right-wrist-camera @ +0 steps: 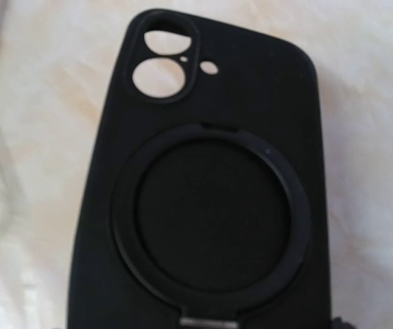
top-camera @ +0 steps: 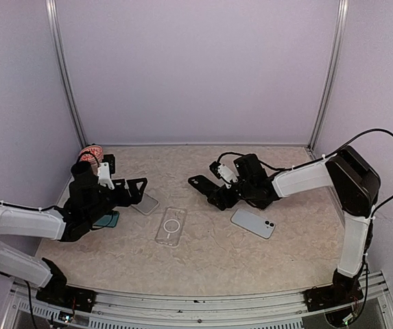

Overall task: Put the phone into the phone case
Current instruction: Pick up the phone case from the center of the board, then pass from the right arm to the left

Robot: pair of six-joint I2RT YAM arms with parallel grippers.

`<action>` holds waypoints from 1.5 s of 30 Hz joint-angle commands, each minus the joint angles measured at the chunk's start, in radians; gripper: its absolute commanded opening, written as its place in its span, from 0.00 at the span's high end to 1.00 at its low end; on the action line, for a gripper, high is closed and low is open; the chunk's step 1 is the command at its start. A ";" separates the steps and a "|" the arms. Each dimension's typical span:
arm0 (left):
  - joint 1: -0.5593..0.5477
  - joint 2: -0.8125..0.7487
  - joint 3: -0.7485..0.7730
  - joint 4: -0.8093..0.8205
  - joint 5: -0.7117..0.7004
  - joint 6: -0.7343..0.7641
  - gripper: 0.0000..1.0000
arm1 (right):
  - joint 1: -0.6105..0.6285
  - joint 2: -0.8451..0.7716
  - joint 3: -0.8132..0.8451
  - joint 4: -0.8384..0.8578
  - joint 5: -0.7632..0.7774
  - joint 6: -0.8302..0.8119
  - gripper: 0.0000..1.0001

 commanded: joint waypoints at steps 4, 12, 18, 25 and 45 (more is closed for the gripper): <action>-0.042 0.108 0.070 0.052 0.097 0.278 0.01 | 0.011 -0.111 -0.036 -0.027 -0.152 0.049 0.23; -0.101 0.175 -0.028 0.321 0.132 0.606 0.01 | 0.012 -0.244 -0.115 -0.049 -0.233 0.072 0.23; -0.125 0.260 -0.027 0.459 0.227 0.858 0.01 | 0.027 -0.311 -0.185 -0.047 -0.258 0.081 0.23; -0.148 0.417 0.046 0.528 0.247 1.044 0.01 | 0.069 -0.361 -0.223 -0.046 -0.288 0.092 0.23; -0.149 0.446 0.133 0.415 0.498 1.157 0.16 | 0.120 -0.392 -0.255 -0.060 -0.404 0.095 0.22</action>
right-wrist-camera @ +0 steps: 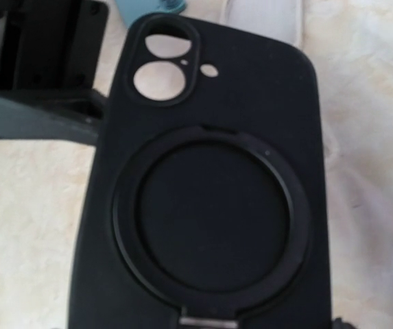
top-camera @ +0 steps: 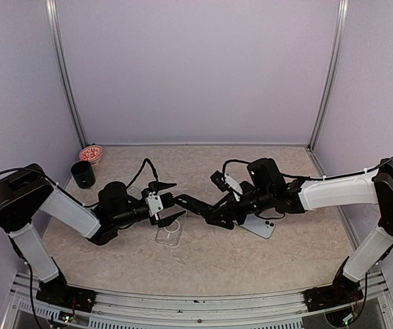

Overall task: Put the phone into the phone case
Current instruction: Pass from the right arm to the left

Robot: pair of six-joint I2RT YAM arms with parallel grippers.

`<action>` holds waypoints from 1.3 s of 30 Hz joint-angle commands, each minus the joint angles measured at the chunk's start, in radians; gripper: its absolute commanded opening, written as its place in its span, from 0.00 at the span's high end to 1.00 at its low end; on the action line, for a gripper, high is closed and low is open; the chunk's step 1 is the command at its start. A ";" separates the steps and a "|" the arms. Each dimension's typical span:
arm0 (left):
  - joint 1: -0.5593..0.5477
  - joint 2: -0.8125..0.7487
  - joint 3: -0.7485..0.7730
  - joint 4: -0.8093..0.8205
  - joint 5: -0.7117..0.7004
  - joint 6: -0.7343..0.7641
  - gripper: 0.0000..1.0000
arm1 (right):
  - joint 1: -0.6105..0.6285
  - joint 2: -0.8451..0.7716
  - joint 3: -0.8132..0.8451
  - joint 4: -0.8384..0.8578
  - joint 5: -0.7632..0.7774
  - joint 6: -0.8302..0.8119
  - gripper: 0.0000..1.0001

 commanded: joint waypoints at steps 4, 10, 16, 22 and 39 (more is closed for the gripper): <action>-0.004 -0.016 0.034 -0.067 0.058 0.008 0.19 | 0.022 -0.016 -0.002 -0.014 -0.085 -0.004 0.22; -0.005 -0.021 0.050 -0.119 0.086 0.013 0.24 | 0.028 0.007 0.011 -0.021 -0.121 -0.015 0.22; -0.006 -0.025 0.060 -0.154 0.107 0.012 0.51 | 0.028 0.016 0.022 -0.040 -0.130 -0.027 0.21; -0.006 -0.029 0.058 -0.180 0.129 0.011 0.56 | 0.028 0.015 0.024 -0.048 -0.125 -0.040 0.18; -0.006 -0.048 0.045 -0.231 0.159 -0.021 0.82 | 0.025 0.009 0.054 -0.079 -0.066 -0.062 0.03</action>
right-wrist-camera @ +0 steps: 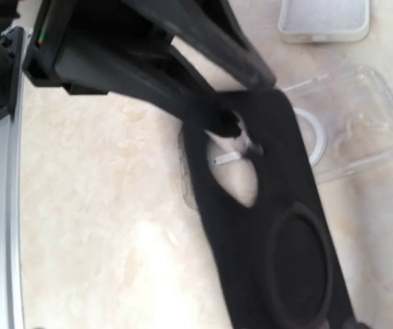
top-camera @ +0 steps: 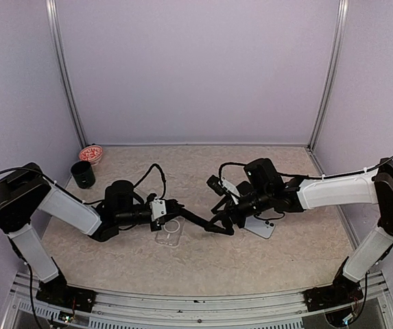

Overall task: Put the phone into the phone case
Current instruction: Pass from the right arm to the left, then place the phone case at the center of the board.

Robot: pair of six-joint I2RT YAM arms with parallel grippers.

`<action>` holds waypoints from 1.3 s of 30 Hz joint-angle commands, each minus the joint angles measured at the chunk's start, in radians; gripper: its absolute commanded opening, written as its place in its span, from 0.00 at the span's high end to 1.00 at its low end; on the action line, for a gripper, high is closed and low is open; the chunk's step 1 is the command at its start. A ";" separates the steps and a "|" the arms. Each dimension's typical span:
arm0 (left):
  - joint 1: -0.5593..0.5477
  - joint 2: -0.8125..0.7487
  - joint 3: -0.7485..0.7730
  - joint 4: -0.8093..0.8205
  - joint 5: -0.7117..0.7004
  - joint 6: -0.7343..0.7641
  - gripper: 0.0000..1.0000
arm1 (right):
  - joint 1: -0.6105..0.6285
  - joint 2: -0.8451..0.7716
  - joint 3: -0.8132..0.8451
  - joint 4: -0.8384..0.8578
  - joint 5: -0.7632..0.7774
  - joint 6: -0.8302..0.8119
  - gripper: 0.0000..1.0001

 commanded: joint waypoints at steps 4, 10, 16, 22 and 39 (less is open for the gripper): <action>-0.005 -0.043 0.004 -0.030 0.020 -0.041 0.83 | 0.000 -0.009 0.042 -0.007 0.063 -0.031 0.01; -0.005 -0.035 0.019 -0.065 0.022 -0.091 0.92 | -0.003 -0.005 0.051 -0.033 0.115 -0.044 0.01; -0.005 0.005 0.061 -0.121 0.015 -0.150 0.92 | -0.003 0.037 0.050 -0.040 0.187 -0.044 0.01; -0.003 0.015 0.085 -0.142 0.014 -0.221 0.92 | -0.003 0.030 0.041 -0.048 0.234 -0.090 0.01; -0.001 0.201 0.516 -0.767 -0.046 -0.652 0.98 | -0.038 -0.007 0.068 -0.084 0.335 -0.060 0.00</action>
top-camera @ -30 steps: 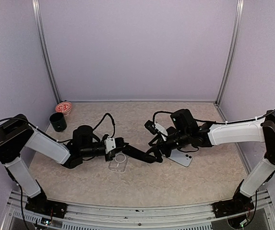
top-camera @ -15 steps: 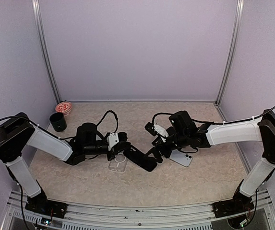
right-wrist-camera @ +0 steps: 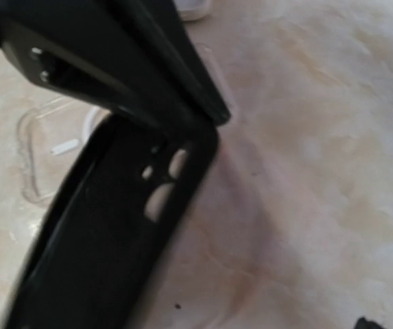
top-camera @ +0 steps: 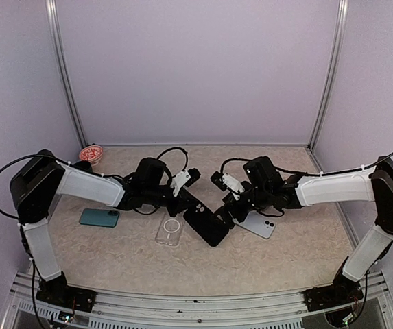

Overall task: Put the phone into the phone case
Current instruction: Place the phone case at the center of the board.

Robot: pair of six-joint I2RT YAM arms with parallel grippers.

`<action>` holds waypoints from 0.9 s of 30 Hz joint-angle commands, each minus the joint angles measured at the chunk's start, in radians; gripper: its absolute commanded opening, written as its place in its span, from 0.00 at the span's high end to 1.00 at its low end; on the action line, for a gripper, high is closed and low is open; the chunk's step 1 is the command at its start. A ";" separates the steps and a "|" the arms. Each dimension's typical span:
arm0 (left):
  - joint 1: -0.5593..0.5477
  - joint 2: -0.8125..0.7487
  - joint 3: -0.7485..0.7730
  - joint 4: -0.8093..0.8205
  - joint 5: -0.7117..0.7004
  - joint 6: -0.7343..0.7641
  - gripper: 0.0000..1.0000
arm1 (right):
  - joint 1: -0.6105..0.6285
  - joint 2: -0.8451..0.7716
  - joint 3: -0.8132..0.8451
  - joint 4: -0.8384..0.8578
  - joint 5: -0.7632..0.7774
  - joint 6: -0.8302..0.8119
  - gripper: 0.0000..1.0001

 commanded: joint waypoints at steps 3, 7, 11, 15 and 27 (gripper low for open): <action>-0.003 0.059 0.067 -0.137 -0.034 -0.189 0.96 | -0.040 -0.046 0.030 -0.042 0.077 0.023 0.00; -0.005 0.061 0.094 -0.156 -0.084 -0.247 0.93 | -0.080 -0.065 0.035 -0.060 0.129 0.071 0.01; -0.013 0.093 0.140 -0.209 -0.101 -0.266 0.92 | -0.115 -0.090 0.033 -0.063 0.178 0.087 0.01; -0.029 0.131 0.177 -0.240 -0.124 -0.275 0.91 | -0.161 -0.088 0.040 -0.076 0.237 0.098 0.01; -0.049 0.224 0.263 -0.293 -0.173 -0.240 0.85 | -0.308 0.017 0.078 -0.061 0.139 -0.015 0.01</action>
